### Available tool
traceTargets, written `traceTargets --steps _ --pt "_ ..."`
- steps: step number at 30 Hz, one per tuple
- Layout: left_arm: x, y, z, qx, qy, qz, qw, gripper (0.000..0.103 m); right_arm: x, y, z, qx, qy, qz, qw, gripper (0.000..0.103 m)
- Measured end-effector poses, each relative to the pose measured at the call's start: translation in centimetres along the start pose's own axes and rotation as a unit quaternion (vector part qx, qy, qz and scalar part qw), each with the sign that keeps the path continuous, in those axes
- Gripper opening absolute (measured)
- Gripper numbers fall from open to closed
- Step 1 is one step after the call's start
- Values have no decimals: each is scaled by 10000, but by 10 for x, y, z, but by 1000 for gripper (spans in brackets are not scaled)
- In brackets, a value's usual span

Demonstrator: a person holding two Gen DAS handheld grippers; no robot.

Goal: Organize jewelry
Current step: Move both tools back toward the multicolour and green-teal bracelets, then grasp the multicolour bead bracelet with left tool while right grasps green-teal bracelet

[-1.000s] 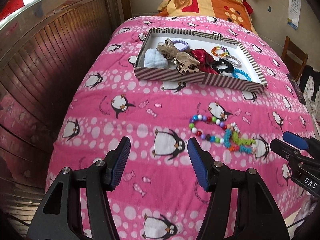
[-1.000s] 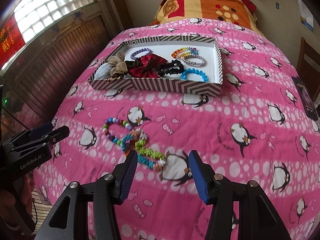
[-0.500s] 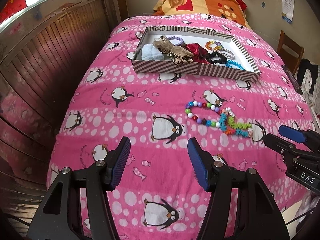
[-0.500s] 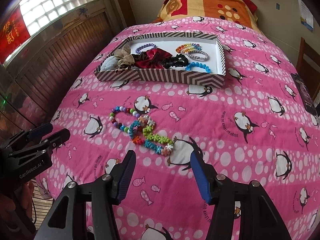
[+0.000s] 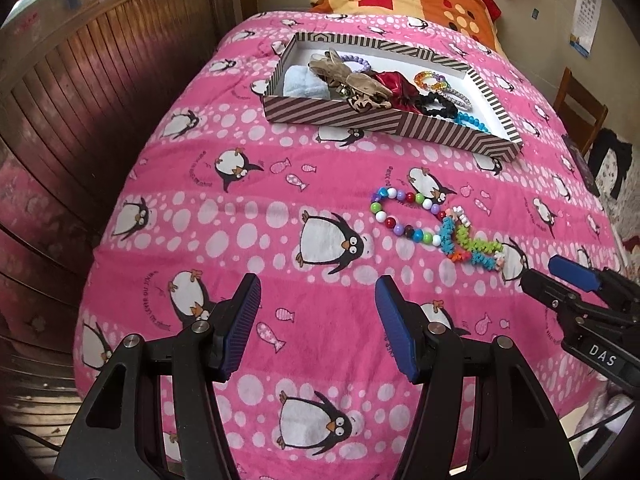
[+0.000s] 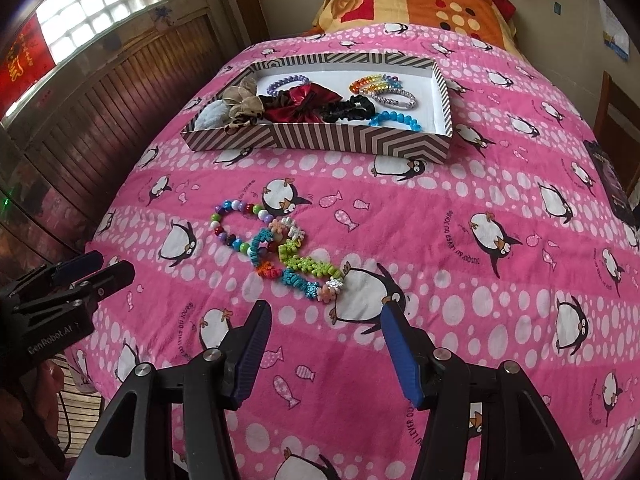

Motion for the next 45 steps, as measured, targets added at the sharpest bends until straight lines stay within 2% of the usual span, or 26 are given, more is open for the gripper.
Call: traceTargets --steps 9,16,20,22,23,29,32,38,45 --pt "15 -11 28 -463 239 273 9983 59 13 -15 -6 -114 -13 4 9999 55" --pt "22 -16 46 -758 158 367 9963 59 42 -27 -6 -299 163 209 9992 55" --pt "25 -19 45 -776 154 404 9960 59 46 -32 -6 -437 248 119 9987 54" --pt "25 -21 42 -757 180 417 9961 59 46 -34 -7 -532 420 113 9976 44" --pt "25 -24 40 -739 188 413 9962 59 47 -35 -10 -531 572 160 9968 43" --pt "26 -38 25 -601 237 385 9972 59 45 -33 -29 -323 583 258 9974 42" --pt "29 -46 13 -466 269 376 9978 59 43 -34 -29 -326 138 237 9991 42" --pt "38 -65 -16 -70 316 410 9986 60 49 -33 -29 -411 230 235 9986 42" --pt "64 -82 -38 209 141 631 9977 60 49 -35 -35 -506 182 153 9984 42"
Point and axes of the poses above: each gripper's, at about its wrist camera, not at the fingertips, and x roughly the way its jaws point, z to its left, y to its underside, the point moved 3 cm from there along x, roughly the way its jaws point, and after that the axes turned 15 degrees about z, right-handed, at the moved point
